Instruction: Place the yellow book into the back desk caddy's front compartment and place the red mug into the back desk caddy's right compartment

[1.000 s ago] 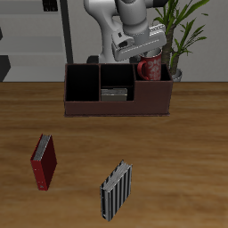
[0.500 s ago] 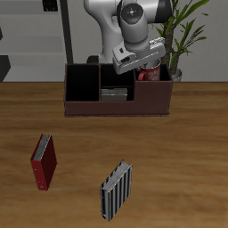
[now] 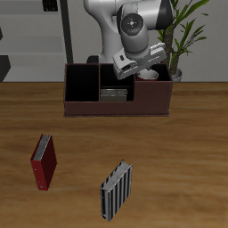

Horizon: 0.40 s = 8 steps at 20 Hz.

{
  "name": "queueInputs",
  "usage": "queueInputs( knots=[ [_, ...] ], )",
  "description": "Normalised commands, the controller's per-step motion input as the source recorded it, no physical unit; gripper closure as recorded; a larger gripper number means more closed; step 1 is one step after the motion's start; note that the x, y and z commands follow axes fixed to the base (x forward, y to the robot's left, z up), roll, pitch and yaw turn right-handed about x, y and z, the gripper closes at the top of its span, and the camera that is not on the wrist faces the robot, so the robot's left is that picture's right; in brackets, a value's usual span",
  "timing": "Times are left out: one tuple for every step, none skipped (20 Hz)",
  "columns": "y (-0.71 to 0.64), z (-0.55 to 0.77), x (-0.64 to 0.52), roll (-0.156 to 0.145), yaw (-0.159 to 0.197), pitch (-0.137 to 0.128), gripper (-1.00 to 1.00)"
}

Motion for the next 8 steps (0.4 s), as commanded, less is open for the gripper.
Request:
queueInputs(
  knots=[
    [0.06,0.20,-0.14,0.018,-0.018,-0.030,-1.00],
    [0.11,0.43,-0.11,0.023,-0.026,-0.099,-1.00],
    [0.06,0.43,-0.12,0.018,-0.062,-0.022,-1.00],
    [0.01,0.24,0.03,-0.015,0.021,-0.086,-1.00],
    [0.00,0.00,0.00,0.000,0.000,0.000,-1.00],
    [0.00,0.45,-0.03,-0.003,-0.016,-0.095,-1.00],
    [-0.02,0.46,0.03,0.012,-0.098,-0.034,-1.00],
    [-0.06,0.43,0.03,-0.007,-0.090,-0.034,-1.00]
  ],
)
